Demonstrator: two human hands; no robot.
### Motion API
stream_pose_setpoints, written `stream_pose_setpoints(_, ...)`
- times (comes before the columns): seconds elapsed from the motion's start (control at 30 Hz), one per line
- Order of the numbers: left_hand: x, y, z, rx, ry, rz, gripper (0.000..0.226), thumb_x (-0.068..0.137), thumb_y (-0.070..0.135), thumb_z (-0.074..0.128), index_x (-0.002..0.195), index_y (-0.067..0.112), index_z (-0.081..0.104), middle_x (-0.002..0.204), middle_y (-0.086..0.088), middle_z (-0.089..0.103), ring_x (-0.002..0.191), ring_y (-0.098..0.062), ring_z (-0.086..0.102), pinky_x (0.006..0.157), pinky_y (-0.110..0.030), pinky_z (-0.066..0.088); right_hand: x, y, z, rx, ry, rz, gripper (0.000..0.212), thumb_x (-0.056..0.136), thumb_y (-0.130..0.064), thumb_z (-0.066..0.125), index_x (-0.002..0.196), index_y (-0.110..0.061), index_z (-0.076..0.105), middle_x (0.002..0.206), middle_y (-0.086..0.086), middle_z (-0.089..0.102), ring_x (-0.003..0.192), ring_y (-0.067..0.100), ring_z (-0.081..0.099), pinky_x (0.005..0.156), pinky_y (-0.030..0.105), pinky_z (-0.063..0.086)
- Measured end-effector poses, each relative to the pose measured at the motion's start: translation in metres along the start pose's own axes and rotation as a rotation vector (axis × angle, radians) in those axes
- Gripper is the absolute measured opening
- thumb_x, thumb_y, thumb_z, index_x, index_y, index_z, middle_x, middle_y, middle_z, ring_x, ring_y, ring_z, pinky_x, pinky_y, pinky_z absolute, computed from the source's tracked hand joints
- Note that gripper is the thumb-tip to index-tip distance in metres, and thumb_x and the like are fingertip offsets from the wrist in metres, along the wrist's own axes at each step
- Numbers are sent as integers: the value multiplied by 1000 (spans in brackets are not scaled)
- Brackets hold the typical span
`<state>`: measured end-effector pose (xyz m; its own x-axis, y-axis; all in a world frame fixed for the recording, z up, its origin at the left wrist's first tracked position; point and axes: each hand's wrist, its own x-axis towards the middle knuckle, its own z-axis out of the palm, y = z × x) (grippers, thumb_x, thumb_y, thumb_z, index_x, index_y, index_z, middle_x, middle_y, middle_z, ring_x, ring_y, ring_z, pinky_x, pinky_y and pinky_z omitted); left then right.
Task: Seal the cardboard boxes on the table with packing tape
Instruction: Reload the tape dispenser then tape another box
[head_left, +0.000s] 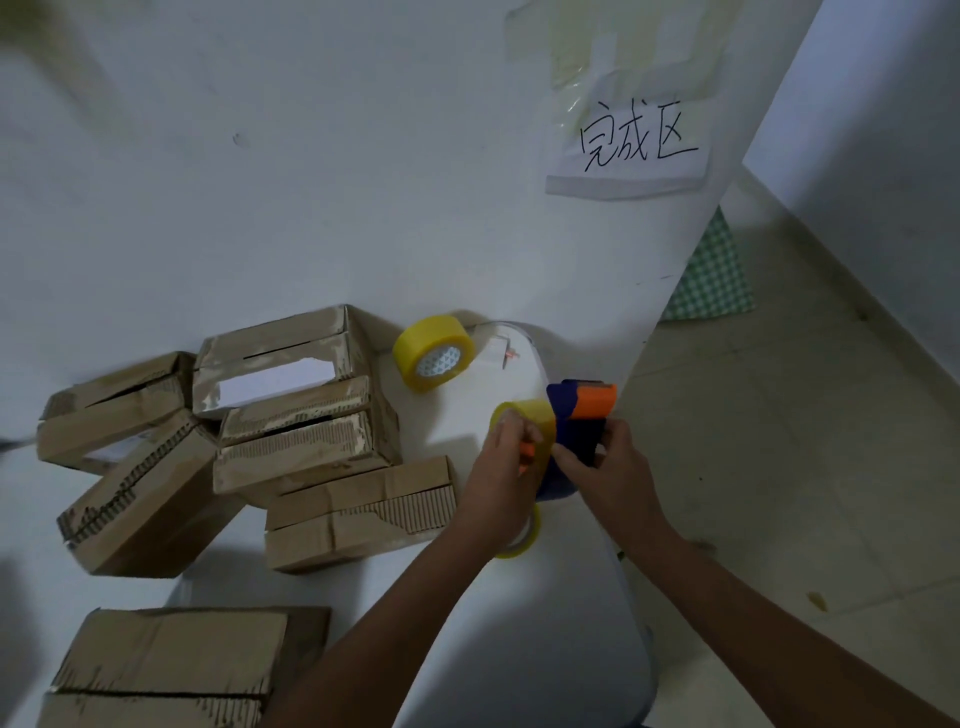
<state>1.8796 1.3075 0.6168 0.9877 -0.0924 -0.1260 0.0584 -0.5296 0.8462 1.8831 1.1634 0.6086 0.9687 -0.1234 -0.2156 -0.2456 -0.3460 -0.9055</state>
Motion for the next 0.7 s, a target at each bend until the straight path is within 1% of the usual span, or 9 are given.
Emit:
stream_pose_setpoints(0.07,-3,7,-2,-48,64,-30,28,93,0,49,106,24,46,114,0,52,97,-16,59,76,-30,55,-7,3,5,28,-18,46,40,84,-20,74,112,-13,46,106,-1,62,88,12,62,68,20,49)
stream_pose_setpoints(0.13,-5,11,-4,-51,70,-92,29,93,1,44,107,27,47,114,-1,58,98,-16,61,81,-36,55,-16,7,11,173,-36,131,36,85,-13,72,108,-13,44,110,3,62,87,7,63,63,16,50)
stream_pose_setpoints(0.2,-7,9,-4,-130,66,-203,26,95,2,45,102,26,51,109,-1,63,99,-18,64,85,-40,56,-21,11,15,434,-77,256,44,82,-17,76,114,-12,47,112,6,65,95,13,67,73,21,54)
stream_pose_setpoints(0.27,-15,8,-4,-312,64,-325,24,97,0,46,97,23,55,104,-2,68,100,-18,67,87,-37,58,-21,16,13,634,-149,425,62,73,-37,81,123,-9,55,115,14,67,109,26,65,92,38,54)
stream_pose_setpoints(0.37,-25,12,-8,-494,23,-398,27,97,-7,41,97,15,56,103,-8,70,95,-18,71,80,-26,58,-29,17,7,781,-329,595,44,89,-44,59,120,-13,63,118,12,69,114,26,63,99,39,49)
stream_pose_setpoints(0.47,-33,13,-20,-551,-32,-420,24,99,-5,42,102,13,57,103,-7,70,88,-13,71,74,-23,58,-37,22,11,905,-418,620,43,96,-42,50,128,-14,58,127,15,64,121,31,58,99,42,50)
stream_pose_setpoints(0.53,-40,4,-30,-459,17,-356,22,100,-1,43,101,14,59,101,-3,70,91,-12,71,82,-31,59,-42,20,15,921,-417,621,47,94,-37,55,132,-9,55,128,15,62,120,32,57,97,42,51)
stream_pose_setpoints(0.63,-52,-20,-49,-381,158,-312,15,101,5,49,102,14,61,104,-1,66,97,-13,66,79,-25,54,-47,20,13,889,-447,601,46,87,-32,62,126,-7,59,120,12,66,111,28,62,95,42,51)
stream_pose_setpoints(0.7,-56,-45,-58,-388,210,-435,10,99,10,54,102,17,62,108,-7,65,95,-17,63,82,-30,51,-52,20,10,870,-512,571,36,87,-29,60,117,-8,63,108,9,71,99,23,67,85,37,54)
